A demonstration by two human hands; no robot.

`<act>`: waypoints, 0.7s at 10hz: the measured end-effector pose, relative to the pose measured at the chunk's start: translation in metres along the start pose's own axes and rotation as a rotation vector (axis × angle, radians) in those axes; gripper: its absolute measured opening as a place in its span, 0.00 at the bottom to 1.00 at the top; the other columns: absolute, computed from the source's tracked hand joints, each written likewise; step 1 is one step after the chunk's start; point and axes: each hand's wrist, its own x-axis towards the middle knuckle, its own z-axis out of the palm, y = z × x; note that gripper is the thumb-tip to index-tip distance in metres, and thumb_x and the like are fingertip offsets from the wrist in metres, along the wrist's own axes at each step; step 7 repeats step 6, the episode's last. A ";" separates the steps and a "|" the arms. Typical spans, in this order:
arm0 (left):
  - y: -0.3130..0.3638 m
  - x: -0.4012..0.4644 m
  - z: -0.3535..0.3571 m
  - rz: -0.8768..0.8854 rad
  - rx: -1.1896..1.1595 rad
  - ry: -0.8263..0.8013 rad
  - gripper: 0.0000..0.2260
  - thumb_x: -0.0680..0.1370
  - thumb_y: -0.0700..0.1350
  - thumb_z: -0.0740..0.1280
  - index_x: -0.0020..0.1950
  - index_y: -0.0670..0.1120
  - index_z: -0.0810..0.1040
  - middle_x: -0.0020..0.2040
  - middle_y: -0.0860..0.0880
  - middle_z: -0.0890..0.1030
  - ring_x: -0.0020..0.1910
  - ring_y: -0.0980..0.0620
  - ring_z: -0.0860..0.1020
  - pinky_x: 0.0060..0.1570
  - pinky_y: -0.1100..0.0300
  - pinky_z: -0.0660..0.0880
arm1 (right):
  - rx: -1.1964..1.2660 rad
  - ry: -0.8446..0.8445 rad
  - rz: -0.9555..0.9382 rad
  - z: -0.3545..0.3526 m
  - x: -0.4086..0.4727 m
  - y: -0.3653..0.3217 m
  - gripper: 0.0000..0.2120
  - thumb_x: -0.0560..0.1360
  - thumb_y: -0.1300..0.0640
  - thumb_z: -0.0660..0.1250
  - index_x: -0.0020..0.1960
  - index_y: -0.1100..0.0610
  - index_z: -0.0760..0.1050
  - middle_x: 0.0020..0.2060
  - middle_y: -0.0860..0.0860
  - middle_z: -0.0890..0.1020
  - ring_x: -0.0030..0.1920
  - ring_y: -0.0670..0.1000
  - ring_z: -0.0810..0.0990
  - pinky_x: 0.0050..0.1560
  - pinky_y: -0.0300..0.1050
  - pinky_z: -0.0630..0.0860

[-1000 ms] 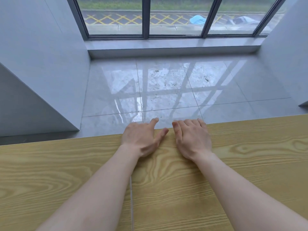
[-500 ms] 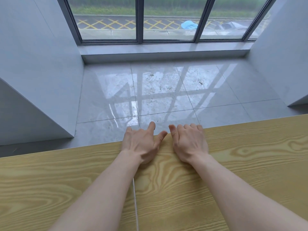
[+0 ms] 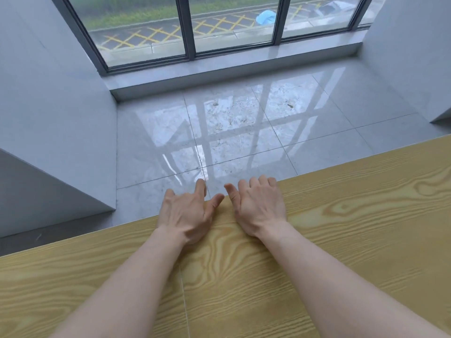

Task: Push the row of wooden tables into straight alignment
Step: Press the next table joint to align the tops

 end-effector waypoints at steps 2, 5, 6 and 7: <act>-0.003 -0.014 0.006 -0.059 0.075 0.119 0.38 0.77 0.72 0.34 0.77 0.56 0.64 0.63 0.51 0.80 0.66 0.47 0.75 0.72 0.46 0.58 | 0.069 -0.013 -0.055 -0.012 -0.009 0.005 0.47 0.78 0.32 0.25 0.75 0.51 0.71 0.69 0.59 0.77 0.76 0.62 0.66 0.80 0.62 0.47; -0.032 -0.074 -0.020 -0.262 0.049 0.175 0.39 0.77 0.72 0.31 0.83 0.59 0.56 0.83 0.50 0.62 0.82 0.47 0.56 0.81 0.44 0.42 | 0.130 -0.176 -0.090 -0.047 -0.044 0.016 0.42 0.76 0.26 0.32 0.84 0.44 0.49 0.84 0.56 0.51 0.84 0.56 0.43 0.82 0.60 0.40; -0.020 -0.101 -0.040 -0.299 0.054 0.192 0.38 0.77 0.72 0.31 0.83 0.59 0.53 0.84 0.50 0.59 0.83 0.47 0.53 0.81 0.44 0.42 | 0.145 -0.207 -0.107 -0.073 -0.058 0.014 0.41 0.76 0.25 0.34 0.84 0.43 0.46 0.85 0.54 0.48 0.84 0.55 0.40 0.82 0.60 0.39; -0.020 -0.101 -0.040 -0.299 0.054 0.192 0.38 0.77 0.72 0.31 0.83 0.59 0.53 0.84 0.50 0.59 0.83 0.47 0.53 0.81 0.44 0.42 | 0.145 -0.207 -0.107 -0.073 -0.058 0.014 0.41 0.76 0.25 0.34 0.84 0.43 0.46 0.85 0.54 0.48 0.84 0.55 0.40 0.82 0.60 0.39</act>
